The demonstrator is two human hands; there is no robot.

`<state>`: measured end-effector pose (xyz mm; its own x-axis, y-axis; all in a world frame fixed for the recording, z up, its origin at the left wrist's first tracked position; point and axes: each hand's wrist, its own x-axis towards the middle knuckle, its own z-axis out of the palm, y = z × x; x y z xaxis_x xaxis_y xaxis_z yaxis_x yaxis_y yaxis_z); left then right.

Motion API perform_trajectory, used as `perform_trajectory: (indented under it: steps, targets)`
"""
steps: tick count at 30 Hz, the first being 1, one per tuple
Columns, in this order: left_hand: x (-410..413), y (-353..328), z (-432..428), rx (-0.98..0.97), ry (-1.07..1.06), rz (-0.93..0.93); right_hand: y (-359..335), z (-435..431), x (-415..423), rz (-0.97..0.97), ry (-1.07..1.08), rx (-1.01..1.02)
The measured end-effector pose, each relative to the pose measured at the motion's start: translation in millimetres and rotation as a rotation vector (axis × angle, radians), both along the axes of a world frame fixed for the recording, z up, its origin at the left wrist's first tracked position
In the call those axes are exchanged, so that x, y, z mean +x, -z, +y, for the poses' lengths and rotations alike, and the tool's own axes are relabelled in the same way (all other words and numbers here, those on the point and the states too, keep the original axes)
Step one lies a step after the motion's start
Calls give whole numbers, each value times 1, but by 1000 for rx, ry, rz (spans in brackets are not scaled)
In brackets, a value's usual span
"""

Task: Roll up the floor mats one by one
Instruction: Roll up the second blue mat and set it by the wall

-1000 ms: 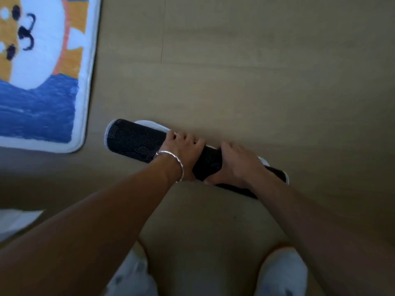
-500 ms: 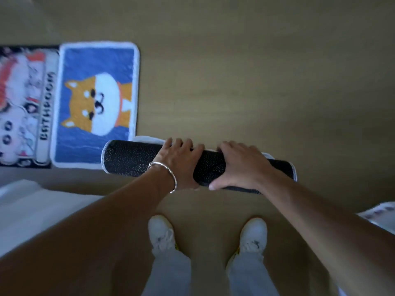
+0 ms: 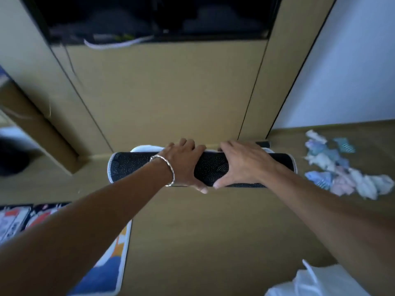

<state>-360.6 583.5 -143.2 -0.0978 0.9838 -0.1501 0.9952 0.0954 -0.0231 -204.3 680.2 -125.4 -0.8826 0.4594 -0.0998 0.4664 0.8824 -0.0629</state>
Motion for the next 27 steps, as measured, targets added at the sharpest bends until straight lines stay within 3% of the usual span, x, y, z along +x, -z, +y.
perform_trajectory:
  steps: [7, 14, 20, 24, 27]
  targets:
    - [49, -136, 17, 90, -70, 95, -126, 16, 38, 85, -32, 174]
    - [39, -200, 35, 294, -286, 61, -187, 31, 30, 334, -116, 328]
    - [-9, -199, 64, 558, -610, -388, -198, 39, -15, 708, -119, 500]
    - [-44, -205, 102, 737, -716, -937, -194, 55, -53, 635, 7, 400]
    - [-75, -208, 138, 863, -790, -1197, -200, 73, -81, 600, 88, 342]
